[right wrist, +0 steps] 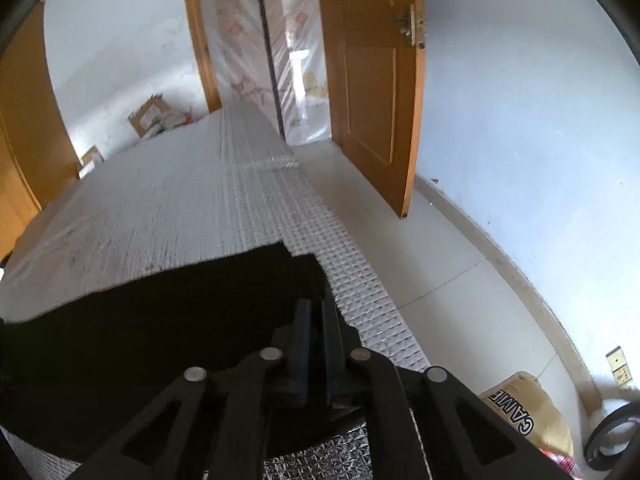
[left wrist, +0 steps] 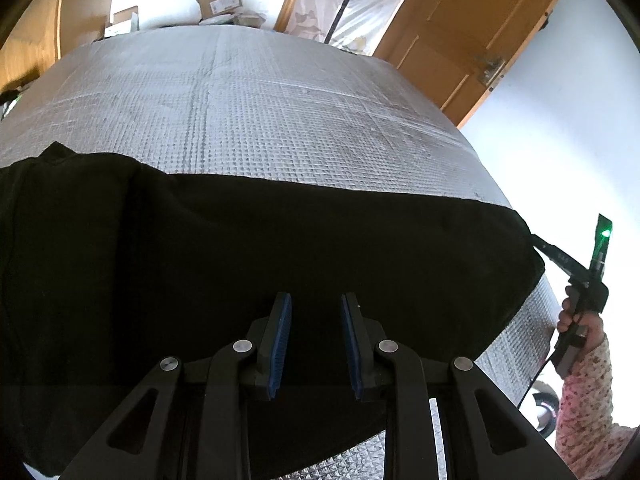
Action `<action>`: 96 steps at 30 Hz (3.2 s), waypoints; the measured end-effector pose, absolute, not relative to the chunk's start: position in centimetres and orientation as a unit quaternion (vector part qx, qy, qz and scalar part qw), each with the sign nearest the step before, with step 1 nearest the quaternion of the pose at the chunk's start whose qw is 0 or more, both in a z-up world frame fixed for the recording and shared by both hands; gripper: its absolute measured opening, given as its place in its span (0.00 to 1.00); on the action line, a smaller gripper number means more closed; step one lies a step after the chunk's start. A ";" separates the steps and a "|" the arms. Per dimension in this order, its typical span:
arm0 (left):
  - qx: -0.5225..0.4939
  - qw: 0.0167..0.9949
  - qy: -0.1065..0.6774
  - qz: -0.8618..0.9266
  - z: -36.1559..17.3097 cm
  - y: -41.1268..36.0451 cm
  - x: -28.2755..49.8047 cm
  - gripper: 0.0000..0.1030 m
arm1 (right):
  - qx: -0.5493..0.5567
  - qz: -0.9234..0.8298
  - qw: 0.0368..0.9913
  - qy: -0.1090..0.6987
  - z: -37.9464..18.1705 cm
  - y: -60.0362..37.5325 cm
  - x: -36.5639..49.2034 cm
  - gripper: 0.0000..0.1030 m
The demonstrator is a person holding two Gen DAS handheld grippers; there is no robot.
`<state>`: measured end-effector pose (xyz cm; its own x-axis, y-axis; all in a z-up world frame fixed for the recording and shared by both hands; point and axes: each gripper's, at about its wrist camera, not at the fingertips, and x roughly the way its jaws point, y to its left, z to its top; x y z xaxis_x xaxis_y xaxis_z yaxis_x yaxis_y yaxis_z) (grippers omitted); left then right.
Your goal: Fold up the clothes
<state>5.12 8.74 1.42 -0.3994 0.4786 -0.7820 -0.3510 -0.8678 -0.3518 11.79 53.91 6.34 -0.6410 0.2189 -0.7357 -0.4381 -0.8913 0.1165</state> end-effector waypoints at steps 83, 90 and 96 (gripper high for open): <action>-0.463 0.281 -0.104 0.834 3.1 6.7 7.1 0.26 | -0.295 0.947 -0.108 0.063 15.4 31.9 9.6 0.10; -0.445 0.281 -0.113 0.843 4.5 5.6 7.8 0.26 | -0.304 0.939 -0.142 0.071 14.5 29.0 9.0 0.10; -0.442 0.275 -0.117 0.846 4.8 5.1 7.9 0.26 | -0.316 0.930 -0.169 0.076 13.4 26.9 8.4 0.10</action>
